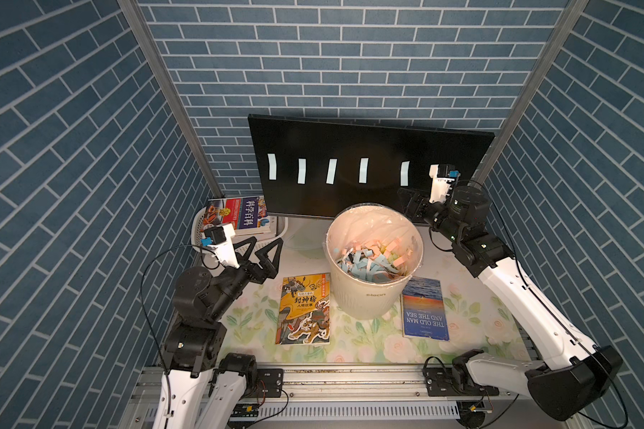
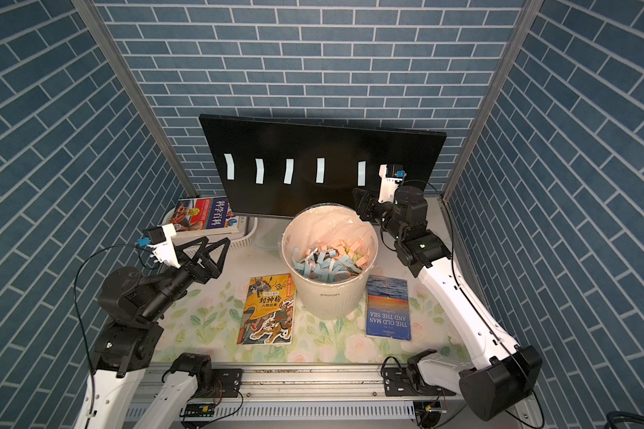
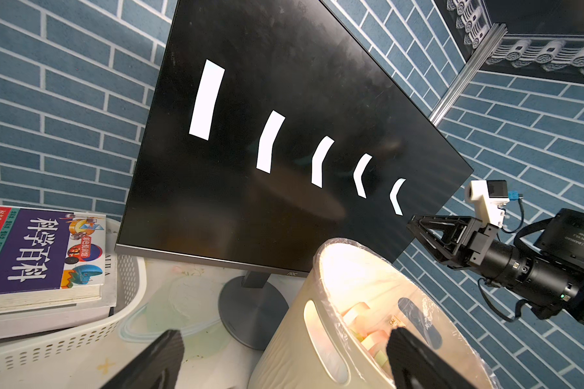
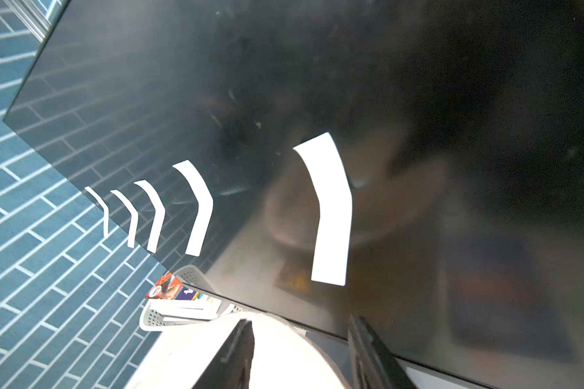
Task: Remove the sticky note from the monitor
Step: Place the sticky note in the trash bin, then tear off the sticky note from the monitor.
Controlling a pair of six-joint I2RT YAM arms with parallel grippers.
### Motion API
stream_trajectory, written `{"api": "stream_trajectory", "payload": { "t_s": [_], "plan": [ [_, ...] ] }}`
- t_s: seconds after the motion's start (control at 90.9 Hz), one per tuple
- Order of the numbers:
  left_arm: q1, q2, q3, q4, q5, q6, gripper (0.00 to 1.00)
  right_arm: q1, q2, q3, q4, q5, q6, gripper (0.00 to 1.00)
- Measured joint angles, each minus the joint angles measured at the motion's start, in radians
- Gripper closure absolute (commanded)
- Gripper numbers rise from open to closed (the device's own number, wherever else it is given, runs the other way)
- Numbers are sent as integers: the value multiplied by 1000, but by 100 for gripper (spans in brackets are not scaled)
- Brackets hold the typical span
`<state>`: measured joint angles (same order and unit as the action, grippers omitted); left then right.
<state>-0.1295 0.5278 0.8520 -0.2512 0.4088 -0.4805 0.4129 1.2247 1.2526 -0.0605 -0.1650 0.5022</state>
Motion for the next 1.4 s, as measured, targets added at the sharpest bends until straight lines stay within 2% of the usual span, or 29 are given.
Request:
{"api": "stream_trajectory", "payload": {
  "t_s": [0.33, 0.649, 0.88, 1.089, 1.397],
  "plan": [
    [0, -9, 2, -8, 5, 0, 0, -132, 6, -113, 214, -162, 229, 49],
    [0, -20, 2, -16, 5, 0, 0, -145, 74, -115, 364, -269, 342, 50],
    [0, -27, 2, -21, 4, 0, 0, -145, 133, -114, 417, -315, 393, 57],
    [0, -30, 2, -21, 4, -1, 0, -145, 143, -114, 446, -330, 419, 69],
    [0, -30, 2, -21, 4, -1, 0, -145, 145, -114, 488, -347, 444, 99]
  ]
}}
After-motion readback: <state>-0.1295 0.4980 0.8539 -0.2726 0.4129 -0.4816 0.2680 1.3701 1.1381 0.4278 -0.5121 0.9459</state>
